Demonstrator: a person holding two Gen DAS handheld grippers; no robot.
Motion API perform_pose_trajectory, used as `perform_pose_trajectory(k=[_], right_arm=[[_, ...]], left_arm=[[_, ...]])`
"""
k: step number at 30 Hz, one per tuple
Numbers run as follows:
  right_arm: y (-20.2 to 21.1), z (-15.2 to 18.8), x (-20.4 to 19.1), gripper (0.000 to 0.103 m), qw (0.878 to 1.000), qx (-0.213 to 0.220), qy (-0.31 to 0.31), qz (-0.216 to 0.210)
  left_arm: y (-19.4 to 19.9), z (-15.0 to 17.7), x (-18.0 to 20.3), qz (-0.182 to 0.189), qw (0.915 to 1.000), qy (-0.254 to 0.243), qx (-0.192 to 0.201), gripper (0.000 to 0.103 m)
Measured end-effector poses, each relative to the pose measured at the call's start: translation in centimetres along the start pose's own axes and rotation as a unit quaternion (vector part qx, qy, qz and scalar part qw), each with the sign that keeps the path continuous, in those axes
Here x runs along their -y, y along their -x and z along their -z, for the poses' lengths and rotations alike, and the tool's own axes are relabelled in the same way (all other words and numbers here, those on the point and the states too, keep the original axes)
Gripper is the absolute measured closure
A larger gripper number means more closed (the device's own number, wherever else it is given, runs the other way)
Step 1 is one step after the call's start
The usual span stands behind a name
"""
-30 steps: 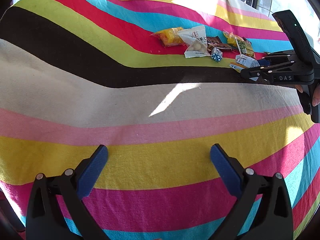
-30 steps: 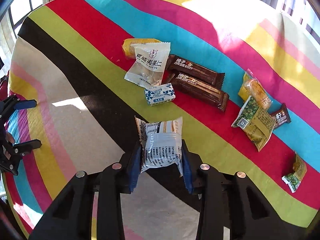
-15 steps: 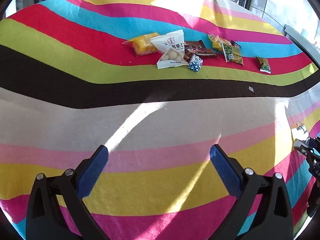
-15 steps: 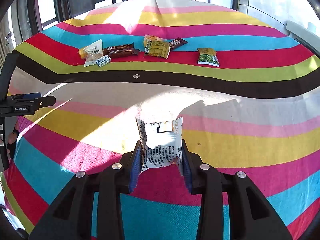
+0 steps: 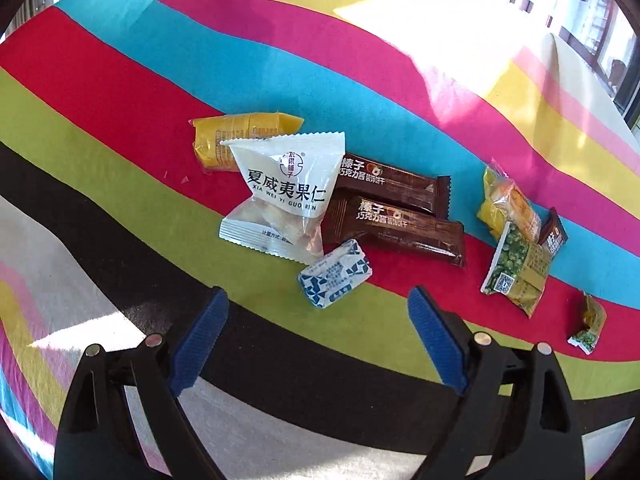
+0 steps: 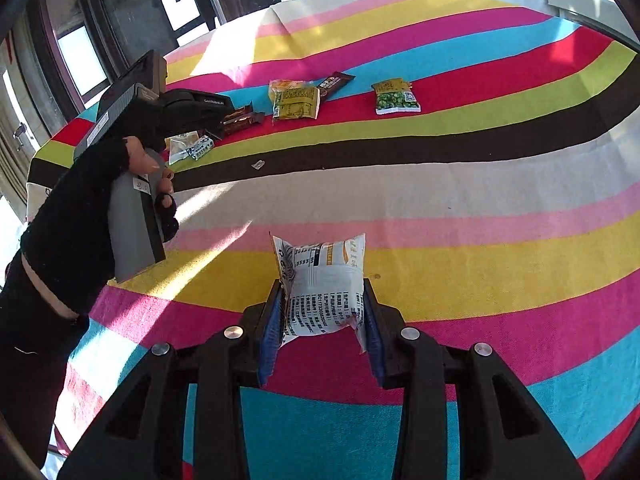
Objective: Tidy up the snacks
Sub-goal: 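Grasp the small white-blue milk box with the left gripper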
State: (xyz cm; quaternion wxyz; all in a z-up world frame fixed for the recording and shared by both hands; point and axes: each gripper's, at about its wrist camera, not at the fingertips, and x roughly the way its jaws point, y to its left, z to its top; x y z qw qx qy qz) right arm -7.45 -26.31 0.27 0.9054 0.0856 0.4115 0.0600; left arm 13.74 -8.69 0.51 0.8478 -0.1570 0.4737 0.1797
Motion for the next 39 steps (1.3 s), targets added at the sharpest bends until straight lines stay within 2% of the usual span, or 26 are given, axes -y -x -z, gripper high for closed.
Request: perform_pose_trajectory(k=[3, 4, 5, 6, 8, 11, 13, 15, 17, 20, 22, 23, 24, 25, 26, 27, 29, 31, 35, 39], right_arm=[[0.0, 0.0, 0.4, 0.066, 1.0, 0.001, -0.01, -0.014], [0.1, 0.0, 0.5, 0.066, 1.0, 0.002, -0.014, -0.018], [0.1, 0.0, 0.7, 0.066, 1.0, 0.003, -0.018, -0.022], [0.2, 0.1, 0.7, 0.066, 0.999, 0.003, -0.021, -0.025], [0.2, 0.1, 0.8, 0.066, 0.999, 0.004, -0.024, -0.028], [0.3, 0.0, 0.9, 0.066, 0.999, 0.005, -0.027, -0.031], [0.2, 0.0, 1.0, 0.066, 0.999, 0.005, -0.029, -0.033], [0.2, 0.0, 1.0, 0.066, 0.999, 0.005, -0.03, -0.033], [0.2, -0.1, 1.0, 0.066, 0.999, 0.004, -0.03, -0.033], [0.2, 0.0, 1.0, 0.066, 0.999, 0.004, -0.03, -0.033], [0.2, -0.1, 1.0, 0.066, 0.999, 0.004, -0.031, -0.031], [0.2, -0.1, 0.9, 0.066, 0.999, 0.004, -0.03, -0.03], [0.1, -0.1, 0.9, 0.066, 0.999, 0.004, -0.03, -0.028], [0.1, -0.1, 0.9, 0.066, 0.999, 0.004, -0.029, -0.026], [0.2, 0.0, 0.8, 0.066, 0.999, 0.004, -0.029, -0.024], [0.2, 0.0, 0.8, 0.066, 0.999, 0.004, -0.029, -0.023], [0.2, 0.0, 0.8, 0.066, 0.999, 0.005, -0.031, -0.02], [0.1, 0.0, 0.8, 0.066, 0.999, 0.004, -0.03, -0.019], [0.0, -0.1, 0.7, 0.066, 1.0, 0.003, -0.025, -0.013], [0.0, 0.0, 0.7, 0.066, 1.0, 0.003, -0.024, -0.012]], left_arm=[[-1.0, -1.1, 1.4, -0.049, 0.9986, 0.018, -0.002, 0.012], [-1.2, -1.4, 1.6, -0.06, 0.998, 0.019, 0.002, 0.015], [-1.3, -1.6, 1.9, -0.074, 0.9972, 0.009, 0.006, 0.022], [-1.2, -1.7, 2.2, -0.063, 0.9979, -0.006, 0.012, 0.04], [-0.5, -1.4, 2.3, -0.043, 0.998, -0.043, 0.016, 0.066], [1.0, 0.3, 0.8, 0.003, 0.995, -0.098, 0.019, 0.066], [2.6, 1.9, -1.5, 0.059, 0.989, -0.134, 0.02, 0.066], [4.1, 3.4, -4.0, 0.123, 0.977, -0.174, 0.011, 0.066], [5.9, 5.4, -6.0, 0.157, 0.9586, -0.237, 0.012, 0.066], [7.9, 8.6, -7.9, 0.156, 0.9233, -0.35, 0.027, 0.066], [9.0, 10.8, -9.4, 0.151, 0.902, -0.402, 0.045, 0.066], [9.5, 11.1, -10.0, 0.15, 0.8966, -0.414, 0.046, 0.066], [9.7, 11.1, -10.4, 0.149, 0.8947, -0.419, 0.046, 0.065], [9.6, 11.1, -10.7, 0.152, 0.8953, -0.416, 0.044, 0.064], [9.4, 11.2, -11.2, 0.155, 0.8999, -0.406, 0.04, 0.06], [9.3, 11.0, -11.7, 0.152, 0.9078, -0.389, 0.036, 0.045], [8.4, 10.7, -12.1, 0.141, 0.923, -0.357, 0.029, 0.024], [8.0, 10.7, -12.8, 0.15, 0.9333, -0.326, 0.019, 0.024], [8.1, 10.8, -12.6, 0.14, 0.9449, -0.295, 0.015, 0.024], [8.3, 10.6, -12.0, 0.138, 0.9622, -0.234, 0.003, 0.024]])
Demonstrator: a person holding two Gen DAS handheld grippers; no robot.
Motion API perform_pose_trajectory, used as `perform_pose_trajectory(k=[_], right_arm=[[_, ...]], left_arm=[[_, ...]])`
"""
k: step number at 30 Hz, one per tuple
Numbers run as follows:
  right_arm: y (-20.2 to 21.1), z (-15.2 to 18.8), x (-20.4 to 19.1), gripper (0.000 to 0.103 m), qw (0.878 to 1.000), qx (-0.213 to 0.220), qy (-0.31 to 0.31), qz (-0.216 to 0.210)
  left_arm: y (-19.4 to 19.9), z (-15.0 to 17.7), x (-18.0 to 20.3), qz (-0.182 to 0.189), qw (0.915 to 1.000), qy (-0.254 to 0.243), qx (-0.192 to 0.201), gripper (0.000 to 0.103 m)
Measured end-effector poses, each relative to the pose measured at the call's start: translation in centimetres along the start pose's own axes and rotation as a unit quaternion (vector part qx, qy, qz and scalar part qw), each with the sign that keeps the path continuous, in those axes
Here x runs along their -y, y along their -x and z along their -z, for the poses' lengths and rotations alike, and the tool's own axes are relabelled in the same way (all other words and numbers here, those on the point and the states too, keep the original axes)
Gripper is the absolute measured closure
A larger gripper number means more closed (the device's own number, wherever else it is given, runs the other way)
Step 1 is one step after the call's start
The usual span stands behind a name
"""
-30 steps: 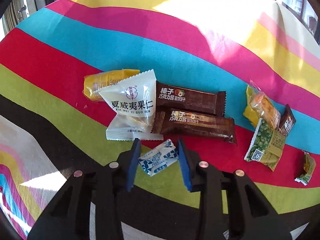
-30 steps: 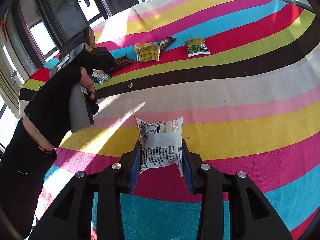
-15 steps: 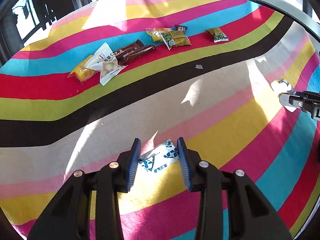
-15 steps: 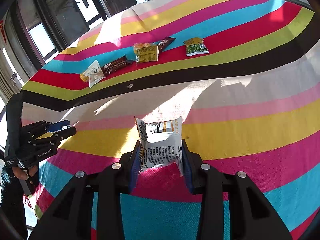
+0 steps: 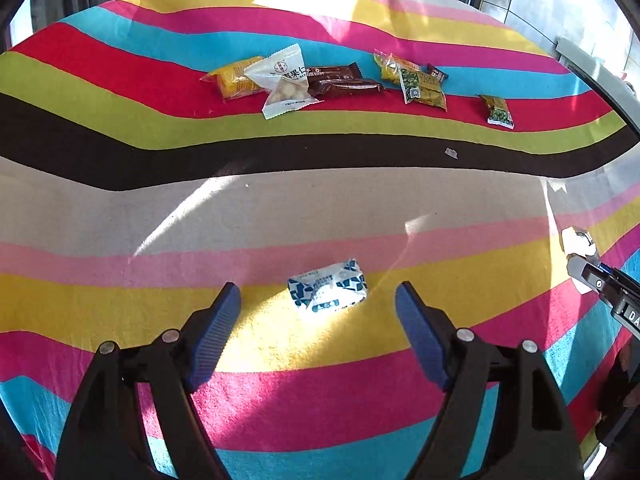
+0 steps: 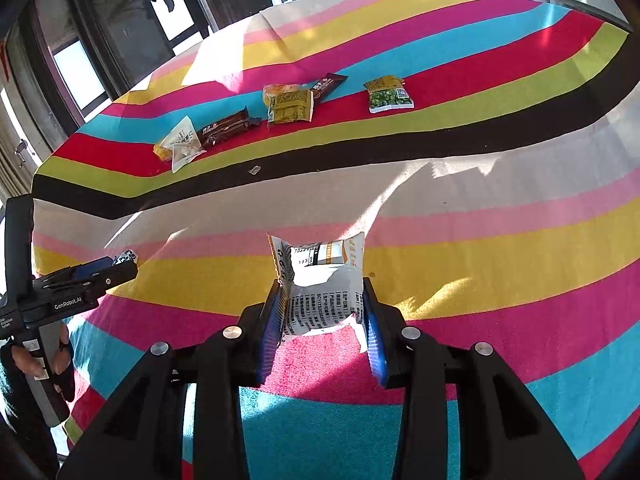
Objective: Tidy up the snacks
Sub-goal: 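Grasp the small white-blue milk box with the left gripper, then carry the white packet with the right gripper while the left carries the milk box to the white box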
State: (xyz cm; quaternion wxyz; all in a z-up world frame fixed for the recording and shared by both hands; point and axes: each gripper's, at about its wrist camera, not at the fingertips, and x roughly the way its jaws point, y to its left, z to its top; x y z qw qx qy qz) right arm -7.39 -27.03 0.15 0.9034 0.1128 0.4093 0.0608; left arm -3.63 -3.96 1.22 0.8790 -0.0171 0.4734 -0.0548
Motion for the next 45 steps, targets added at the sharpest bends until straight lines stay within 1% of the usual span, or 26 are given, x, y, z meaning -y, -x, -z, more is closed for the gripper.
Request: perform_pose_trajectory(k=[1, 2, 3, 4, 5, 7, 8, 11, 14, 19, 25, 30, 37, 41, 45], right_arm=[[0.0, 0.0, 0.0, 0.066, 1.0, 0.0, -0.001, 0.0], [0.0, 0.0, 0.0, 0.066, 1.0, 0.0, -0.001, 0.0], [0.0, 0.1, 0.0, 0.066, 1.0, 0.0, -0.001, 0.001], [0.0, 0.1, -0.1, 0.066, 1.0, 0.0, 0.0, 0.003], [0.1, 0.2, -0.2, 0.066, 1.0, 0.0, 0.0, 0.006], [0.5, 0.7, -0.8, 0.066, 1.0, 0.003, 0.003, 0.025], [0.9, 1.3, -1.4, 0.066, 1.0, 0.003, 0.008, 0.029], [2.8, 3.7, -3.8, 0.066, 0.999, 0.02, 0.023, 0.011], [4.4, 5.7, -6.1, 0.066, 0.999, 0.039, 0.036, 0.013], [5.9, 7.0, -8.0, 0.066, 0.998, 0.044, 0.037, 0.009], [8.3, 8.8, -9.5, 0.066, 0.997, 0.055, 0.053, 0.015], [10.0, 10.9, -9.3, 0.066, 0.996, 0.056, 0.059, 0.03], [13.3, 13.4, -7.7, 0.066, 0.995, 0.069, 0.054, 0.052], [15.3, 15.0, -5.8, 0.066, 0.994, 0.076, 0.042, 0.069], [17.5, 16.9, -3.6, 0.066, 0.993, 0.086, 0.014, 0.082]], left_arm=[[-0.1, -0.1, 0.3, -0.011, 0.9999, 0.011, 0.001, 0.026], [-0.1, -0.1, 0.6, -0.038, 0.9992, 0.011, 0.007, 0.048], [-0.1, 0.0, 0.9, -0.062, 0.9979, 0.007, 0.017, 0.067], [0.0, 0.1, 0.8, -0.056, 0.9981, 0.015, 0.019, 0.067], [0.4, 0.3, 0.5, -0.039, 0.9988, 0.023, 0.019, 0.067], [1.2, 1.2, 0.2, 0.007, 0.9994, 0.027, 0.019, 0.067], [1.8, 1.8, 0.3, 0.023, 0.9993, 0.019, 0.022, 0.067], [3.3, 3.7, 0.4, 0.025, 0.999, -0.004, 0.037, 0.067], [4.0, 5.1, -0.1, 0.025, 0.9992, -0.002, 0.032, 0.067], [5.1, 6.6, -0.1, 0.025, 0.999, -0.009, 0.037, 0.067], [7.2, 8.2, 1.3, 0.038, 0.9973, -0.031, 0.054, 0.067], [8.5, 9.9, 3.5, 0.056, 0.9949, -0.059, 0.061, 0.067], [10.2, 11.6, 7.9, 0.081, 0.9884, -0.106, 0.073, 0.067], [11.3, 12.9, 11.1, 0.102, 0.9811, -0.144, 0.08, 0.067], [11.9, 14.5, 14.8, 0.125, 0.9716, -0.186, 0.076, 0.067]])
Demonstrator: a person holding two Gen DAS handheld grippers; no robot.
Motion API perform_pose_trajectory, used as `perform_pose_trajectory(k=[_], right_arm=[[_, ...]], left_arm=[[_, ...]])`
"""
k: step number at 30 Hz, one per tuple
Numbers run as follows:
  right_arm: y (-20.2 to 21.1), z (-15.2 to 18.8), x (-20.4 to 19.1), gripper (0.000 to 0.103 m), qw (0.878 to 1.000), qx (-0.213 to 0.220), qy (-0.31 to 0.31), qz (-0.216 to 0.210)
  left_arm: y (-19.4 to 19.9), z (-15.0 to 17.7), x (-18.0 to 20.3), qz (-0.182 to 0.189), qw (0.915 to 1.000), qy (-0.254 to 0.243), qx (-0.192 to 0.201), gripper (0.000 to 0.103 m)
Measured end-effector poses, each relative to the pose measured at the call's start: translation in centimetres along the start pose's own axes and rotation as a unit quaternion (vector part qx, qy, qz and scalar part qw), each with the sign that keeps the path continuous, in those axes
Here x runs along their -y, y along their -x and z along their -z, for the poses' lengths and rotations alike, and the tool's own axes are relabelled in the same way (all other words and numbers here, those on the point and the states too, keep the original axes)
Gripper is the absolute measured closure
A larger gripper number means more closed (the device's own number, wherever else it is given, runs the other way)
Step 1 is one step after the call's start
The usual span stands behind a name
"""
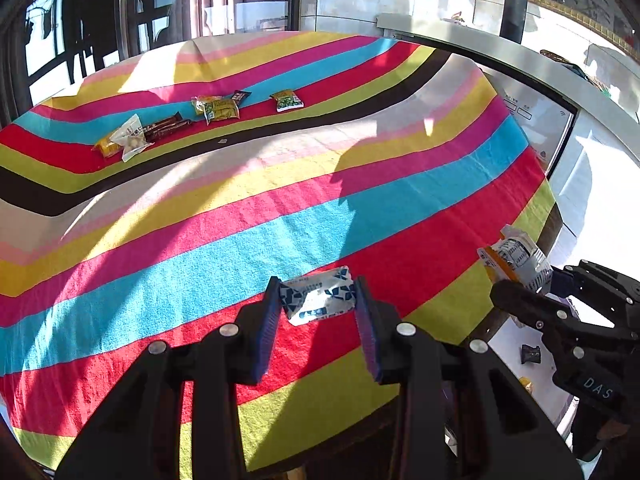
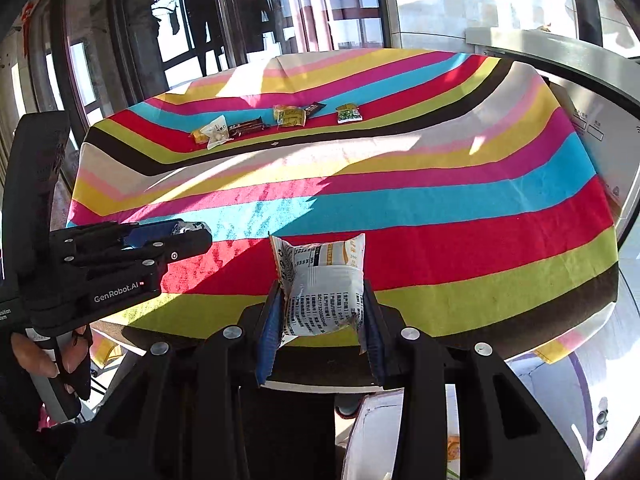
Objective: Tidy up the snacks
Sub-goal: 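Carry the white packet with the right gripper while the left carries the milk box to the white box, then open the left gripper over the white box while the right gripper releases the white packet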
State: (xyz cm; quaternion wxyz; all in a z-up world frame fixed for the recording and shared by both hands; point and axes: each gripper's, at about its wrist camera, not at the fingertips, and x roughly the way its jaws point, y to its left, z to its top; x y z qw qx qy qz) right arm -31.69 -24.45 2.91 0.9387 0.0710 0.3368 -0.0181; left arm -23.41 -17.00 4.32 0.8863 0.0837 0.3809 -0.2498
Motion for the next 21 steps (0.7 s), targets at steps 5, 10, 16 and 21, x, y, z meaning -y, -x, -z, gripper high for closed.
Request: perform_pose_trajectory(k=[5, 10, 16, 21], right_arm=[[2.2, 2.3, 3.0, 0.066, 0.999, 0.002, -0.036, 0.025], [4.1, 4.9, 5.9, 0.066, 0.996, -0.001, -0.074, 0.05], [5.3, 8.0, 9.2, 0.066, 0.99, -0.012, -0.117, 0.081], [6.2, 10.7, 11.9, 0.066, 0.98, -0.028, -0.152, 0.124]], left_arm=[[-0.5, 0.4, 5.2, 0.047, 0.9975, -0.051, -0.013, 0.067], [-0.8, 1.3, 10.4, 0.089, 0.9895, -0.111, -0.029, 0.067], [-1.4, 3.0, 15.6, 0.131, 0.9745, -0.174, -0.054, 0.067], [-2.1, 4.2, 19.0, 0.162, 0.9592, -0.219, -0.076, 0.067]])
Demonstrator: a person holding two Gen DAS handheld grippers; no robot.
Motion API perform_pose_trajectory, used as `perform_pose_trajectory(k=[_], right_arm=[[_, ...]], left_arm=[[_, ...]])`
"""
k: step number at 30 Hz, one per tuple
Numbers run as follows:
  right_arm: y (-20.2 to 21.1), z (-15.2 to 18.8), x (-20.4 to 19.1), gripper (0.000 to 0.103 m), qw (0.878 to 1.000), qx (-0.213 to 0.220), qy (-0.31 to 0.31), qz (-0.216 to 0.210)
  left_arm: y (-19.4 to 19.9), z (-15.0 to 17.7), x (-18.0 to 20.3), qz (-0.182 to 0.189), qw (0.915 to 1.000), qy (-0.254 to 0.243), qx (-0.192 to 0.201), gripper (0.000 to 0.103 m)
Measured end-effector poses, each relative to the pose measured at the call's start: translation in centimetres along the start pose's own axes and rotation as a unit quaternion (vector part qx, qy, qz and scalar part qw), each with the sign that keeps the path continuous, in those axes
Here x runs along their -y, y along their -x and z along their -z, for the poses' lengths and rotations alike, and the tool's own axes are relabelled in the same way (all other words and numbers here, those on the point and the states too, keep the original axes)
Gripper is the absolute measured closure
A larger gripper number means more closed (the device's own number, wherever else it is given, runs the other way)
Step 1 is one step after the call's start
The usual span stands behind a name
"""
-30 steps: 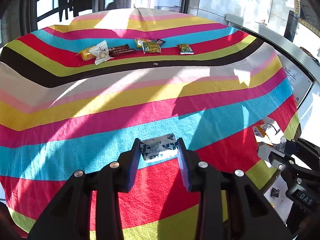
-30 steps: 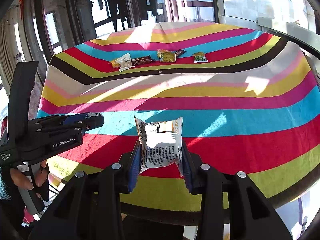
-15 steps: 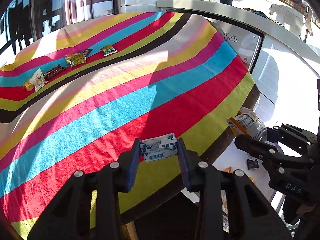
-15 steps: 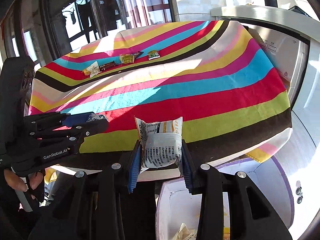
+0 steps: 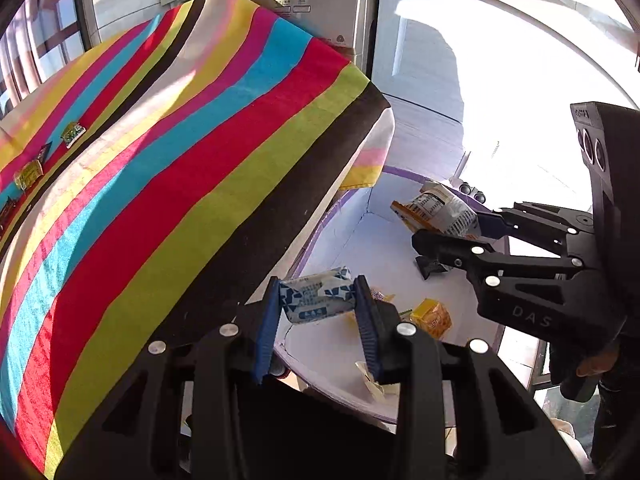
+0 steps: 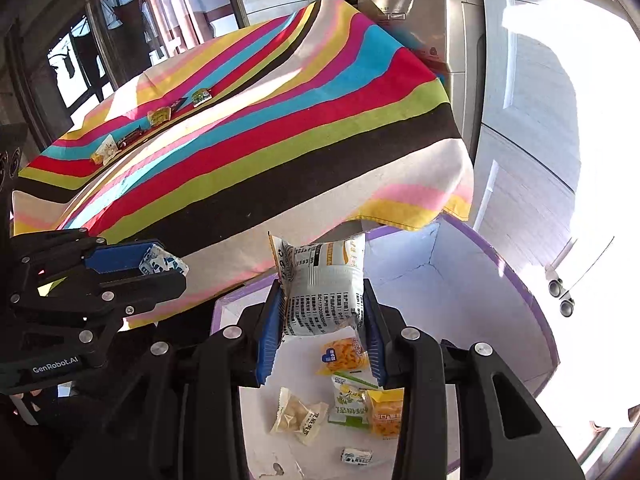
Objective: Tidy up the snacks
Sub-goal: 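Open the left gripper over the white box while the right gripper releases the white packet, then return to the table and grasp the green pea packet with the right gripper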
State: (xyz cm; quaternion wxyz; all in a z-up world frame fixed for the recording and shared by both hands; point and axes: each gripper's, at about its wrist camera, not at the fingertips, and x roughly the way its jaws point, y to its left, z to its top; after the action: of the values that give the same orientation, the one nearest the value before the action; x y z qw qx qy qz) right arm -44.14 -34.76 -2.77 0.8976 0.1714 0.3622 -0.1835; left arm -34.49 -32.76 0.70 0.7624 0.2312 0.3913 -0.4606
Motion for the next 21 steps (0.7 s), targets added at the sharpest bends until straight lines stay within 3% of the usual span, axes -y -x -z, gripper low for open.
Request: perform_pose_trajectory(k=[7, 10, 11, 12, 14, 21], right_arm=[[0.3, 1.0, 3.3, 0.066, 0.998, -0.004, -0.031, 0.046], [0.2, 1.0, 4.2, 0.06, 0.997, -0.006, -0.04, 0.073], [0.3, 1.0, 4.6, 0.051, 0.995, -0.007, -0.044, 0.087], [0.4, 0.9, 4.8, 0.045, 0.994, -0.005, -0.049, 0.094], [0.8, 0.8, 5.2, 0.039, 0.994, 0.008, -0.058, 0.097], [0.9, -0.2, 3.7, 0.035, 0.995, 0.022, -0.05, 0.079]], left_arm=[[-1.4, -0.4, 4.0, 0.025, 0.9978, -0.061, -0.01, 0.066], [-1.7, -0.4, 4.9, 0.05, 0.9958, -0.075, -0.014, 0.064], [-1.7, -0.3, 5.1, 0.056, 0.9953, -0.077, -0.015, 0.053], [-1.6, -0.3, 5.2, 0.055, 0.9955, -0.077, -0.012, 0.032], [-0.9, -0.1, 4.8, 0.046, 0.9965, -0.07, 0.009, 0.015], [1.7, -0.3, -0.8, 0.0, 0.9986, -0.001, 0.053, 0.009]])
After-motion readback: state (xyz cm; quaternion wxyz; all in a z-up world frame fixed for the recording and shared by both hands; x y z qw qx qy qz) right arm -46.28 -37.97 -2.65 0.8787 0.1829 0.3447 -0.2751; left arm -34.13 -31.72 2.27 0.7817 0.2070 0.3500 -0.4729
